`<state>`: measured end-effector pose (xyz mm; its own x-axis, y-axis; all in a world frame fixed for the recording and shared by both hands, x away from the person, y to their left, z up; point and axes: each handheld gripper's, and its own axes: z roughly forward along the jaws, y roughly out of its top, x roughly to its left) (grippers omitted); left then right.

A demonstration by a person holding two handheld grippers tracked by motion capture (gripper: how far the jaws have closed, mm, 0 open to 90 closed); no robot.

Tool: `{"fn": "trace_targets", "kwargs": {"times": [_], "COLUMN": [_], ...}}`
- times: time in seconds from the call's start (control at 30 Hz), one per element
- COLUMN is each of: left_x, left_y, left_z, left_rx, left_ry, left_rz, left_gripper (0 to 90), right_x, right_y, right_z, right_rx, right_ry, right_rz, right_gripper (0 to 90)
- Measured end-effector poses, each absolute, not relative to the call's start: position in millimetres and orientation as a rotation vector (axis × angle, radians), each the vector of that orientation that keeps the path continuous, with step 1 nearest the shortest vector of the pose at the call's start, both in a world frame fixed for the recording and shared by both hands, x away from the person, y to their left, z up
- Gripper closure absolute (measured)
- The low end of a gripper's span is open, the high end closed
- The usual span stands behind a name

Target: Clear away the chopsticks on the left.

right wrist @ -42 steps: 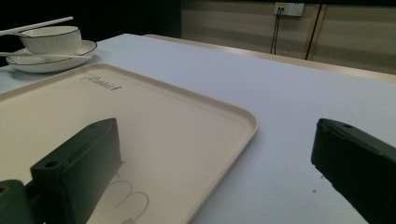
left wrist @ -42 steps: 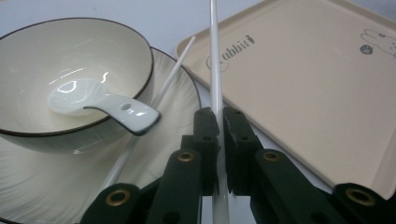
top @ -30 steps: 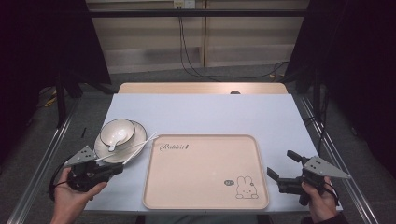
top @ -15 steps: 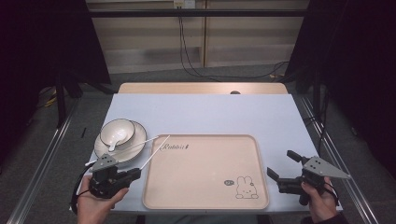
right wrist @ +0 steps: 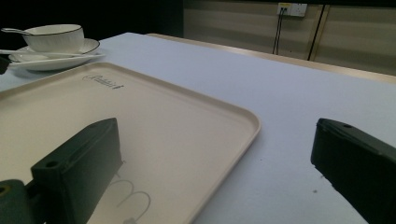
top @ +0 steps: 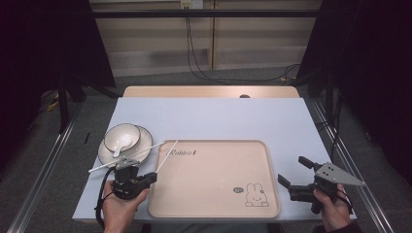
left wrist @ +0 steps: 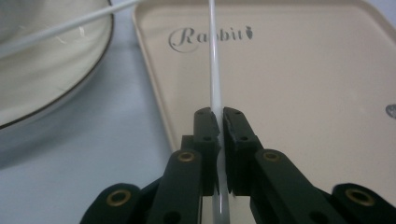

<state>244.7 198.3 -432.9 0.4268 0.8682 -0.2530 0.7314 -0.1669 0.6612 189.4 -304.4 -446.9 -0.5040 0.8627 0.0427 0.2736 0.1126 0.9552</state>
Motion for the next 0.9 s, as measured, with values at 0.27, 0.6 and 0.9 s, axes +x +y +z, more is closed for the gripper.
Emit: {"fn": "trace_targets", "kwargs": {"times": [0.27,0.6,0.9], "left_x": [251,256,256], "left_y": [188,173,170], "left_z": [-444,-459,-462], "left_rx": [1.959,2.008,2.026], "left_ry": [1.421,1.448,1.447], "left_rz": [0.237,0.213,0.224], "left_gripper": [84.8,84.7,84.2], "right_x": [190,190,190], "right_y": [-304,-304,-303], "right_z": [-447,-447,-448], "right_rx": [1.093,1.090,1.088], "right_ry": [1.854,1.858,1.860], "right_rz": [1.404,1.408,1.402], "right_gripper": [1.3,1.2,1.2]}}
